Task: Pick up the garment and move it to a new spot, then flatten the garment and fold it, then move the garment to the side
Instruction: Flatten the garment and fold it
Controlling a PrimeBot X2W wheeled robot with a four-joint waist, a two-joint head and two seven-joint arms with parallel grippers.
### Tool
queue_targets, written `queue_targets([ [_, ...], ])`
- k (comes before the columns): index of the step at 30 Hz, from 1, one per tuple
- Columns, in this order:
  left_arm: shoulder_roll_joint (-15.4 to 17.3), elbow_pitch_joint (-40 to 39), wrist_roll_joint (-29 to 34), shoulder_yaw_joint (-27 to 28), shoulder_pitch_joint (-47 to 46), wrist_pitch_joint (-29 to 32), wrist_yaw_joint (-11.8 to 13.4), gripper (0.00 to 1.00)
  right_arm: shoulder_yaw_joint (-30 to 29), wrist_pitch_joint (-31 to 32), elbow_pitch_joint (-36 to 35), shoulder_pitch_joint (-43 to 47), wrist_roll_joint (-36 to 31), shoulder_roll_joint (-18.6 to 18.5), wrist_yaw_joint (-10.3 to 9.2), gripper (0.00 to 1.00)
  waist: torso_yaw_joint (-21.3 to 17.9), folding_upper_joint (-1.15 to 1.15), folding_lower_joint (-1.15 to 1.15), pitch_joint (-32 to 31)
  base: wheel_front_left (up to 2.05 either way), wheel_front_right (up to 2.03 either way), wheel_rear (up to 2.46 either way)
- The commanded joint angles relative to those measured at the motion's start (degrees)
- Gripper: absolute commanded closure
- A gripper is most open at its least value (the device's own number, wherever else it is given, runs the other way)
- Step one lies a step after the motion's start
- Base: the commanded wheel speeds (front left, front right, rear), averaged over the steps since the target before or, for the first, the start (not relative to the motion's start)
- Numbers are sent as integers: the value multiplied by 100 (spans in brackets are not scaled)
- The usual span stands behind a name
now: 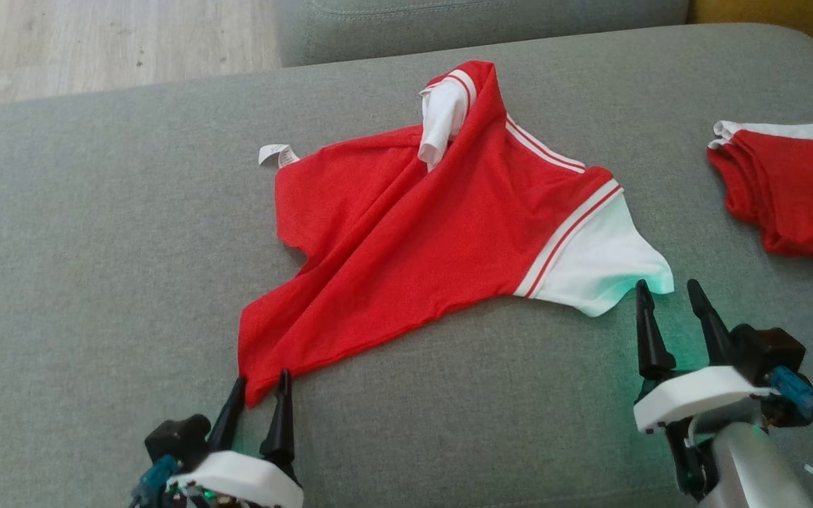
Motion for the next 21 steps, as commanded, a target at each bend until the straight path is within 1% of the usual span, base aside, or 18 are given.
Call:
queue_targets([
  [1, 79, 4, -71, 96, -229, -25, 10, 0, 133, -70, -146, -151, -19, -13, 2, 0, -14, 0, 0, 12, 0, 0, 0],
  [2, 99, 30, -106, 81, -248, -25, 10, 0, 131, -70, -148, -155, -13, -13, 2, 0, -19, 0, 0, 19, 0, 0, 0],
  [4, 143, 60, -105, 225, -286, -25, 10, 0, 128, -70, -156, -160, -4, -13, 2, 0, -24, 0, 0, 35, 0, 0, 0],
  [6, 132, 96, -103, 380, -283, -25, 10, 0, 130, -70, -156, -163, 8, -13, 2, 0, -33, 0, 0, 42, 0, 0, 0],
  [12, 86, 266, 47, 580, -280, -25, 10, 0, 148, -70, -138, -181, 57, -13, 2, 0, -68, 0, 0, 74, 0, 0, 0],
  [16, 55, 376, -28, 581, -247, -25, 9, 0, 157, -70, -129, -179, 84, -13, 2, 0, -87, 0, 0, 77, 0, 0, 0],
  [18, 39, 480, -169, 544, -247, -25, 9, 0, 161, -70, -121, -172, 98, -13, 2, 0, -98, 0, 0, 73, 0, 0, 0],
  [21, 27, 632, -424, 262, -272, -25, 9, 0, 173, -70, -103, -167, 116, -13, 2, 0, -119, 0, 0, 53, 0, 0, 0],
])
